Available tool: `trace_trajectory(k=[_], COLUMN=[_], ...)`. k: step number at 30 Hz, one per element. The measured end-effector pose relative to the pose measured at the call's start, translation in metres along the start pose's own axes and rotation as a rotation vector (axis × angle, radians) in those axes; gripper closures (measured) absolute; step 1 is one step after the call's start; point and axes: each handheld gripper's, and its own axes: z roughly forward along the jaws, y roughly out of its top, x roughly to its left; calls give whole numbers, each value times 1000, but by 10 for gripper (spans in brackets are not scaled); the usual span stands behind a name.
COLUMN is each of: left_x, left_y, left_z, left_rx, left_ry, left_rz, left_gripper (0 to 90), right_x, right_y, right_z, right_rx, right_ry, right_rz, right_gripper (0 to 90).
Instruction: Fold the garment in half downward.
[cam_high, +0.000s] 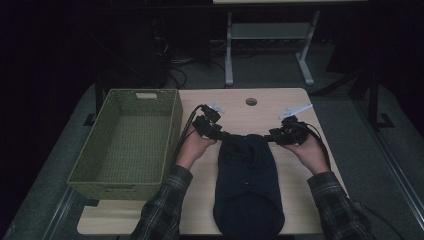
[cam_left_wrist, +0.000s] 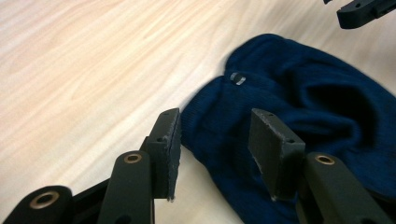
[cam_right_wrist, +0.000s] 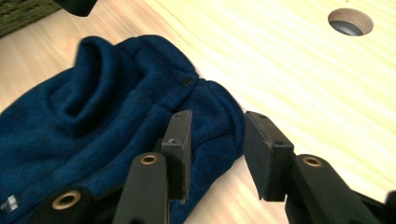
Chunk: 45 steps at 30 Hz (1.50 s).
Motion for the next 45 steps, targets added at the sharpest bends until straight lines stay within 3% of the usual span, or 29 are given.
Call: trace_trajectory(k=[6,12,19,24,28,30,31,35,45], left_x=[17,22,22,21,20,21,21,22,17], left_y=[-2,-8,-12,-15,-16,-17,-18,-18,-15], left_z=[21,41,55,60,62,62,63,63,63], left_rx=[15,37,79,90,88,98,87,85,108], left_ry=[-2,-26,-23,-33,-50,-67,-80,-102,-90], left_rz=[-36,-72,-49,-33,-38,-19,-35,-59,-68], left_gripper=[535,535,538,553,591,627,643,702,797], right_x=[-5,-12,-22,-28,-28,-28,-27,-26,-24], right_y=[-1,0,-3,-10,-13,-16,-17,-19,-22], right_z=[10,19,32,46,54,57,58,59,60], right_rx=[-6,-12,-5,14,54,72,77,75,55], right_ry=[-1,-6,-22,3,3,11,19,28,49], right_rz=[15,29,65,101,78,80,89,97,121], right_gripper=[608,605,611,614,625,626,634,686,811])
